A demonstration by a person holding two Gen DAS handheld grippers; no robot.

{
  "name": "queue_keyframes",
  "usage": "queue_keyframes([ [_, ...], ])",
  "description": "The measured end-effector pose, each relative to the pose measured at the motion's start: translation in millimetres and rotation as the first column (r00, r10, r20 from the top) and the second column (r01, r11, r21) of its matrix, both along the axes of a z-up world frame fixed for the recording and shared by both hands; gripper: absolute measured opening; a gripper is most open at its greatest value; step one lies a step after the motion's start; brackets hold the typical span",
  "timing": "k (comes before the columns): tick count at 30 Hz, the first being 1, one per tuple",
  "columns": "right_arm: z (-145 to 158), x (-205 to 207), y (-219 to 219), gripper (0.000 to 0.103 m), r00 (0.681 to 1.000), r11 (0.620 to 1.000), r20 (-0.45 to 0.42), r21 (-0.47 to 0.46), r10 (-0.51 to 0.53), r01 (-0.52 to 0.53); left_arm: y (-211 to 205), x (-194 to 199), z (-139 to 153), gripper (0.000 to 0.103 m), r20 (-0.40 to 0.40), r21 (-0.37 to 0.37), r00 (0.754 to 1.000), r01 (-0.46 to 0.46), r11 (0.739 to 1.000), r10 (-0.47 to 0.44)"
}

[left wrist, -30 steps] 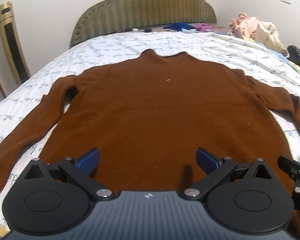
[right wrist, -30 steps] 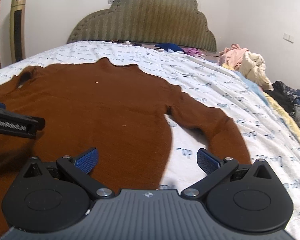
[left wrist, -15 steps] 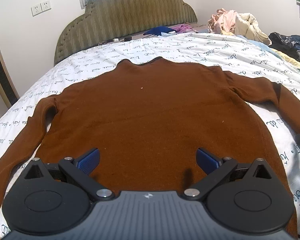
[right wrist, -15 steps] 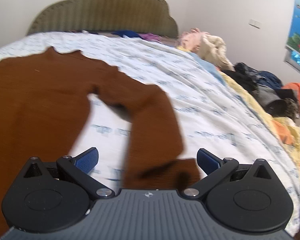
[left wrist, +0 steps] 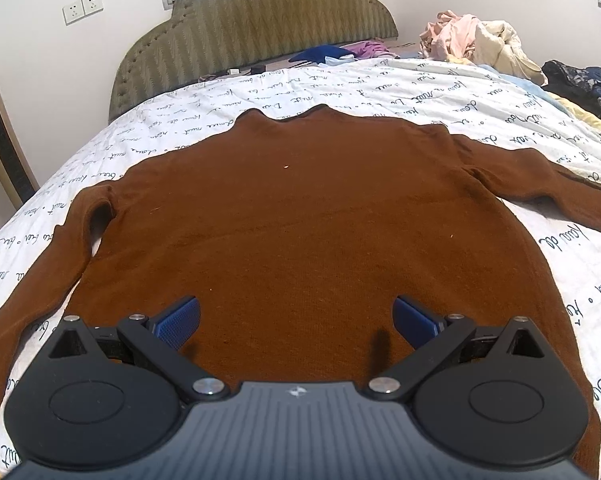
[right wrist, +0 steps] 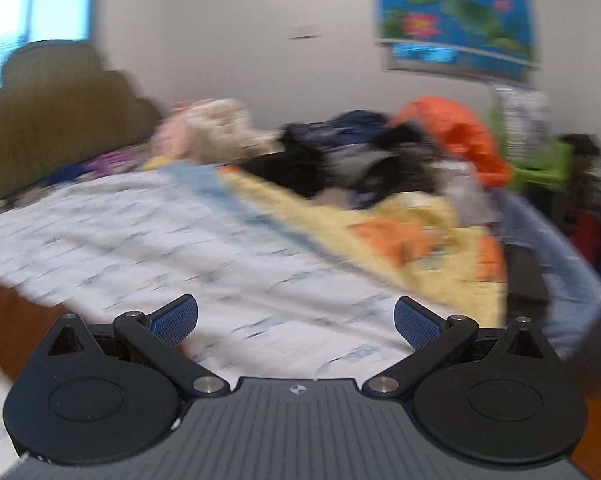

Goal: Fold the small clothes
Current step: 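Reach the right gripper to the sweater sleeve cuff and close on it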

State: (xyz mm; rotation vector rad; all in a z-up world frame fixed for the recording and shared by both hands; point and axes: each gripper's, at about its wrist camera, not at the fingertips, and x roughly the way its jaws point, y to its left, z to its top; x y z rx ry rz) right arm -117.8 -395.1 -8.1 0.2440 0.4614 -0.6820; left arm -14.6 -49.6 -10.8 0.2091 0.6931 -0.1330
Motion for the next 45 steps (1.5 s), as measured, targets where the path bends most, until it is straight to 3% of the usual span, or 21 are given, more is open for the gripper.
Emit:
queue_keyframes([
  [2,-5.2,7.9,9.8,0.103,0.992,0.99,-0.019,0.056,0.127,-0.126,-0.1,-0.2,-0.1,0.103,0.0,0.001,1.0,-0.002,1.0,0.002],
  [4,-13.8,19.1,26.5,0.103,0.964,0.97,-0.111,0.054,0.242,-0.238,0.2,-0.3,-0.1,0.103,-0.001,0.002,1.0,-0.003,1.0,0.003],
  [7,-32.3,36.9,52.8,0.103,0.91,0.944,-0.322,-0.115,0.259,-0.309,1.4,-0.4,0.4,0.103,0.0,0.003,1.0,-0.006,1.0,0.006],
  [9,-43.6,42.9,50.0,0.103,0.901,0.929,-0.404,-0.248,0.158,-0.274,1.9,-0.2,0.4,0.103,0.001,0.003,1.0,-0.007,1.0,0.007],
  [11,-39.5,37.9,21.2,0.103,0.933,0.951,-0.361,-0.288,0.002,-0.113,2.7,0.5,0.2,0.103,-0.002,0.001,1.0,-0.011,1.0,0.011],
  [13,-25.2,20.9,-13.7,0.103,0.956,0.962,-0.25,-0.26,-0.153,0.086,2.5,1.4,-0.3,0.103,-0.007,-0.002,1.0,-0.011,1.0,0.011],
  [17,-10.8,-16.6,-45.6,0.103,0.927,0.905,-0.089,-0.266,-0.366,0.332,0.4,0.6,-0.4,0.103,-0.009,-0.001,1.0,-0.003,1.0,0.003],
  [19,-8.5,-29.6,-48.9,0.103,0.949,0.931,0.0,-0.196,-0.315,0.309,-0.2,0.5,-0.1,0.103,-0.006,0.001,1.0,0.001,1.0,-0.001],
  [22,-14.7,-32.7,-62.3,0.103,0.986,0.989,0.071,0.042,-0.148,0.145,-1.2,0.1,0.4,0.103,-0.004,0.008,1.0,0.002,1.0,-0.002],
  [24,-22.9,-31.3,-70.5,0.103,0.991,0.973,0.11,0.226,-0.073,0.046,-1.3,0.4,0.3,0.103,-0.006,0.006,1.0,-0.003,1.0,0.003],
  [26,-31.4,-20.1,-59.2,0.103,0.995,0.954,0.102,0.298,0.013,-0.043,-1.6,1.0,-0.3,0.103,-0.013,0.005,1.0,-0.002,1.0,0.002],
  [27,-34.9,-10.3,-48.4,0.103,0.996,0.962,0.054,0.262,0.068,-0.08,-1.9,0.8,-0.5,0.103,-0.014,0.006,1.0,0.001,1.0,0.0],
  [29,-42.1,10.3,-18.8,0.103,0.988,0.991,-0.1,0.066,0.121,-0.115,-3.0,0.0,-0.6,0.103,-0.011,0.012,1.0,0.005,1.0,-0.005],
  [30,-46.3,20.2,-1.7,0.103,0.976,0.99,-0.182,-0.062,0.117,-0.13,-3.7,0.0,-0.8,0.103,-0.01,0.015,1.0,0.006,1.0,-0.006],
  [32,-57.6,37.3,21.4,0.102,0.949,0.948,-0.307,-0.279,0.065,-0.155,-3.9,0.5,-1.6,0.103,-0.013,0.015,1.0,0.005,1.0,-0.005],
  [33,-65.3,45.0,28.6,0.1,0.938,0.918,-0.343,-0.358,0.04,-0.17,-4.1,0.3,-1.7,0.103,-0.016,0.012,1.0,0.003,1.0,-0.003],
  [35,-71.6,52.4,35.5,0.096,0.925,0.88,-0.376,-0.422,0.047,-0.216,-4.4,0.9,-2.9,0.103,-0.024,0.009,1.0,0.002,1.0,-0.002],
  [41,-83.0,66.3,26.4,0.07,0.918,0.914,-0.381,-0.322,0.113,-0.246,-4.8,0.8,-3.5,0.103,-0.023,0.018,1.0,0.006,1.0,-0.006],
  [42,-83.9,67.1,25.0,0.06,0.922,0.918,-0.371,-0.316,0.114,-0.241,-4.2,1.2,-3.6,0.103,-0.023,0.017,1.0,0.005,1.0,-0.004],
  [43,-83.2,67.2,23.3,0.043,0.926,0.923,-0.36,-0.305,0.115,-0.234,-4.0,1.3,-3.6,0.103,-0.024,0.017,1.0,0.003,1.0,-0.003],
  [45,-76.8,60.2,20.8,0.026,0.939,0.942,-0.326,-0.266,0.111,-0.203,-3.8,1.3,-3.5,0.103,-0.024,0.016,1.0,0.002,1.0,-0.001],
])
